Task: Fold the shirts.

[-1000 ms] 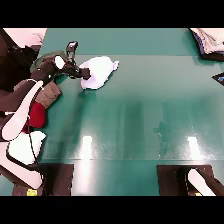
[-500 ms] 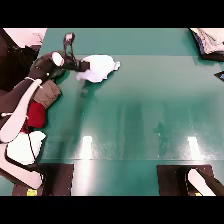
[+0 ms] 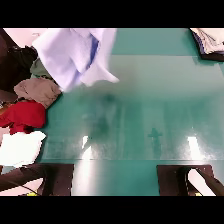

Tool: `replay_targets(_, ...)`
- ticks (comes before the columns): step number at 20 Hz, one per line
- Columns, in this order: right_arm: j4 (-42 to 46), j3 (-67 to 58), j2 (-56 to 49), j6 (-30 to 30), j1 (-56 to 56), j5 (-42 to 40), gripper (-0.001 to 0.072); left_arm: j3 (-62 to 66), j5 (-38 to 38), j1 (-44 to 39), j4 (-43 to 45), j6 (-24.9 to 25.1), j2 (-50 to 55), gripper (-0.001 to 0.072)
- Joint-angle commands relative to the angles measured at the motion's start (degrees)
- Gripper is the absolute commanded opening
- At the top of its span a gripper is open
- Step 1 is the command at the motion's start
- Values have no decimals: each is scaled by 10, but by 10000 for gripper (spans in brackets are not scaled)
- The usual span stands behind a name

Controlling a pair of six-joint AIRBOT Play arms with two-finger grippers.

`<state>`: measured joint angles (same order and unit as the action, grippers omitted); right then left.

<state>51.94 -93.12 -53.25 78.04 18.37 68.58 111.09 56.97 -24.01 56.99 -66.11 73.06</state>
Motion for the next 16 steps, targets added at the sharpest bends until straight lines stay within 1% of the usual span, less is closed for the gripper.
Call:
replay_targets(1, 1, -53, 0, 0, 0, 7, 16, 8, 115, -56, -15, 14, -30, 21)
replay_targets(3, 0, -60, 0, 0, 0, 18, 16, -21, 147, -70, -15, 1, -17, 22)
replay_targets(6, 1, -60, 0, 0, 0, 40, 15, -104, 126, -73, -16, -3, 7, 22)
replay_targets(7, 1, -60, 0, 0, 0, 46, 16, -136, 107, -73, -15, -15, 17, 23)
replay_targets(8, 1, -60, 0, 0, 0, 51, 16, -162, 86, -73, -15, -23, 27, 161)
replay_targets(9, 1, -60, 0, 0, 0, 55, 16, -185, 61, -73, -11, -34, 39, 583)
replay_targets(10, 1, -60, 0, 0, 0, 58, 16, -194, 45, -71, 4, -55, 48, 720)
replay_targets(11, 2, -60, 0, 0, 0, 61, 16, -194, 44, -61, 24, -69, 53, 622)
replay_targets(12, 2, -60, 0, 0, 0, 63, 16, -192, 50, -43, 33, -79, 49, 603)
replay_targets(14, 2, -60, 0, 0, 0, 67, 16, -190, 92, 17, 34, -99, 30, 602)
replay_targets(16, 2, -60, 0, 0, 0, 66, 16, -212, 170, 78, 29, -104, 18, 603)
